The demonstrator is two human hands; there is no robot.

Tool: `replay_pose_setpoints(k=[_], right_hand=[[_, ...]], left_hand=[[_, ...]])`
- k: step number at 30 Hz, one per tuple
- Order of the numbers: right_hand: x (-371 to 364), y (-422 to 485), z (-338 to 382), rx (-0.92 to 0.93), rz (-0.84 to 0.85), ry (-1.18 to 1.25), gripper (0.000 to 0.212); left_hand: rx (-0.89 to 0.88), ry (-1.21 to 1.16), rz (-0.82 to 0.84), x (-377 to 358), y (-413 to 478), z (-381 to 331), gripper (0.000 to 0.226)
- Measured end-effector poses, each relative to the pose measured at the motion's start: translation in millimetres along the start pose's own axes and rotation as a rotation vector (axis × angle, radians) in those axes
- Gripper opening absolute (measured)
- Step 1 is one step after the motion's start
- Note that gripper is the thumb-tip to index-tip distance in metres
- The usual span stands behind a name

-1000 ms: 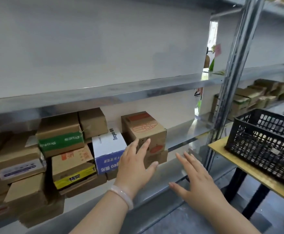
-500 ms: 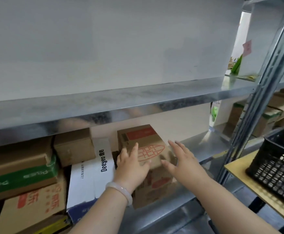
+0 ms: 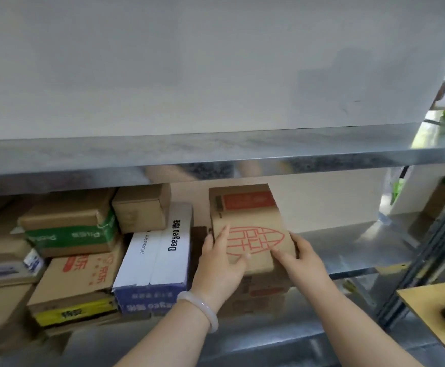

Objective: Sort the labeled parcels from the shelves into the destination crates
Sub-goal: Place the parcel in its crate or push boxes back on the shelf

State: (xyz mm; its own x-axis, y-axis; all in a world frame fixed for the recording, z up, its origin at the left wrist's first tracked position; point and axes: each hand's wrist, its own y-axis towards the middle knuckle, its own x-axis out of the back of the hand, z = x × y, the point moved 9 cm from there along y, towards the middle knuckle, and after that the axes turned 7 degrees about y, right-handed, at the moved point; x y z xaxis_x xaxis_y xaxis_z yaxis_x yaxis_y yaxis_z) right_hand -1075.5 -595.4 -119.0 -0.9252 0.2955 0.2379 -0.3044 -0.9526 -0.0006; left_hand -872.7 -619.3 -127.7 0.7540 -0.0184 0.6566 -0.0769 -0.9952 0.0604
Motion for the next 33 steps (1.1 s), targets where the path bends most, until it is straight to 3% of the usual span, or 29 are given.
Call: replay_pose_setpoints(k=[3,7,11,13,16,18,21,22,25,27,30,33], right_hand=[[27.6,-15.7,1.6,0.009,-0.023,0.130,0.016],[62.5,-39.8,-7.5,-0.089,-0.064,0.354,0.025],[76.3,-61.3,-19.2,-0.137,0.094,0.541,0.017],[78.2,-69.1,-23.4,-0.124,0.206,0.554,0.034],[65.2,-88.5,-26.9,-0.219,0.498,0.549,0.087],[54.6,-103.2,-23.7,-0.275,0.640,0.549,0.096],[43.9,-120.1,-4.4,-0.174,0.658,0.536,0.107],[38.5,-126.0,1.8,-0.133,0.643,0.527,0.116],[12.5,-151.5,25.4,-0.012,0.672,0.470,0.143],[-5.9,-167.5,38.4,0.046,0.710,0.437,0.147],[-34.3,-187.7,53.0,0.084,0.759,0.416,0.133],[-69.6,-212.0,66.8,0.110,0.815,0.424,0.125]], left_hand=[[-0.030,-0.040,-0.094,4.0,-29.8,-19.0,0.069],[-0.050,-0.089,-0.226,0.5,-84.0,-42.7,0.065],[-0.043,-0.120,-0.318,-1.3,-133.9,-59.0,0.062],[-0.048,-0.166,-0.369,3.6,-155.7,-61.2,0.058],[-0.030,-0.220,-0.395,8.4,-184.5,-59.6,0.058],[-0.023,-0.226,-0.392,13.8,-201.1,-58.1,0.058],[0.007,-0.165,-0.418,35.4,-224.7,-57.8,0.058],[0.034,-0.137,-0.429,44.0,-231.8,-55.2,0.066],[0.185,-0.085,-0.405,63.0,-252.0,-39.8,0.120],[0.274,-0.034,-0.376,74.3,-265.1,-30.5,0.139],[0.351,-0.011,-0.364,95.0,-288.0,-15.3,0.148],[0.328,-0.070,-0.395,119.7,-316.1,3.9,0.131]])
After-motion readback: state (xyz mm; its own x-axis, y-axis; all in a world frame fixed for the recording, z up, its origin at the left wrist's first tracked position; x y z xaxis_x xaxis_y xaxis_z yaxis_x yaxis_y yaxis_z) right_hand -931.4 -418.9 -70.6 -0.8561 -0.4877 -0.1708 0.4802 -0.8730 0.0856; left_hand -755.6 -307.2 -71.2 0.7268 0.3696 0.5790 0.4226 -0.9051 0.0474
